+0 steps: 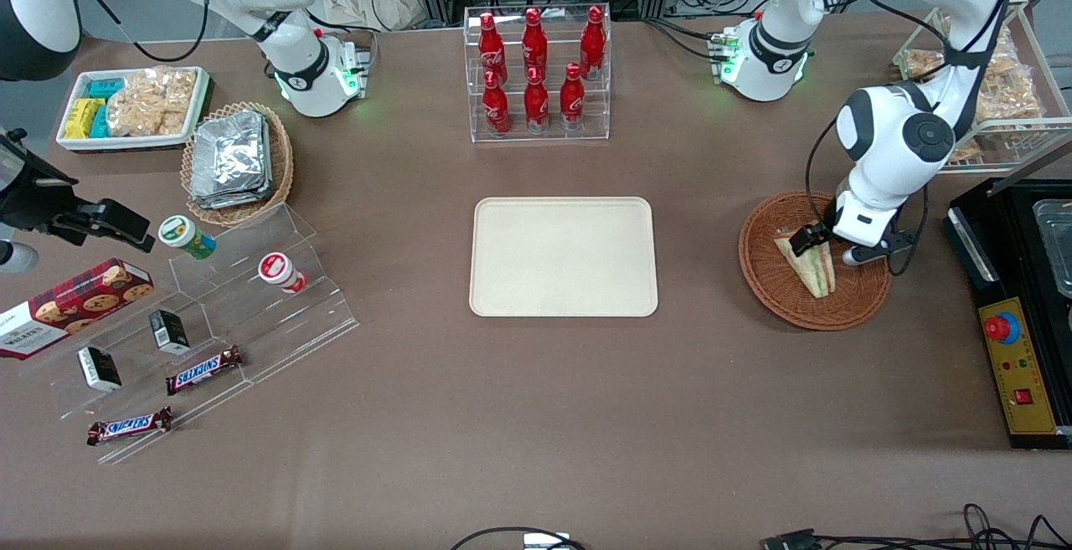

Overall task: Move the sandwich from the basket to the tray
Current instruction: 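Close the left gripper on the sandwich's wrapped edge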

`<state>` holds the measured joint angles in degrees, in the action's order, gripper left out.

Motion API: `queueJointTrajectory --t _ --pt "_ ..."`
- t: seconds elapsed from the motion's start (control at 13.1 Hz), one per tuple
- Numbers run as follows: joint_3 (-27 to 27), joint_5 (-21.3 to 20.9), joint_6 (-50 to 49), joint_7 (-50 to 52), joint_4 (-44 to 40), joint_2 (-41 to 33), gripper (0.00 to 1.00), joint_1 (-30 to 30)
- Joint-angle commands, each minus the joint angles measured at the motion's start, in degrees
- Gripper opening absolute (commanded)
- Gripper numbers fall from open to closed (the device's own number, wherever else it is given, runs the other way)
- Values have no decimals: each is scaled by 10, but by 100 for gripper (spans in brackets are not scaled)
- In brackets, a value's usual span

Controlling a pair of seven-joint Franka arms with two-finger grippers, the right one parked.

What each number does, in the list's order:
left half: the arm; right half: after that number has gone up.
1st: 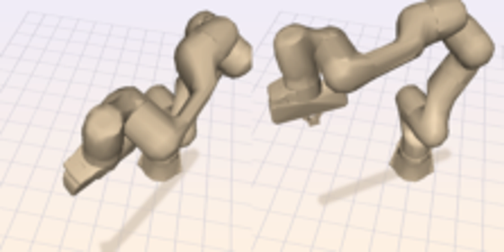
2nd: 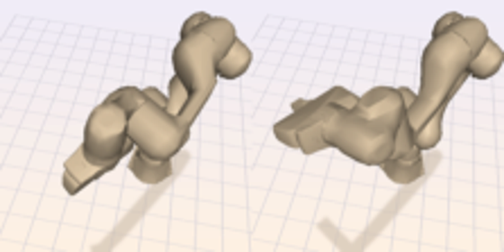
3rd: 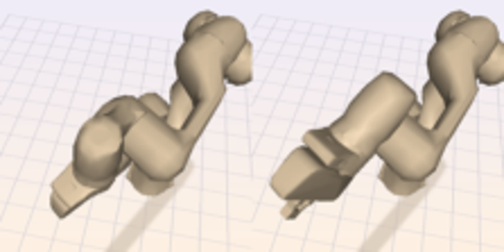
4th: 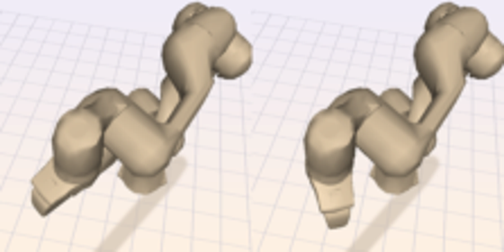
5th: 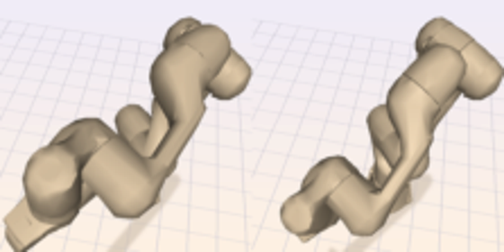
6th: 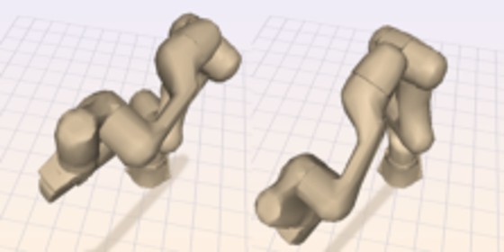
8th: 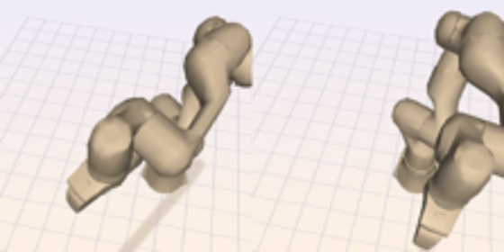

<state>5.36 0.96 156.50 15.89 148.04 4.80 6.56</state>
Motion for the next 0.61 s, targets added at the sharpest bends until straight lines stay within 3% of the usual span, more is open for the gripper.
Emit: queueJointTrajectory --t 0.0,0.23,0.31,0.38,0.53 --pt "4 0 17 -2 8 -1 87 7" --pt "4 0 17 7 7 -4 26 6" --pt "4 0 15 7 7 -6 13 6" --pt "4 0 11 13 5 -8 4 6" --pt "4 0 -5 23 1 -28 0 5"
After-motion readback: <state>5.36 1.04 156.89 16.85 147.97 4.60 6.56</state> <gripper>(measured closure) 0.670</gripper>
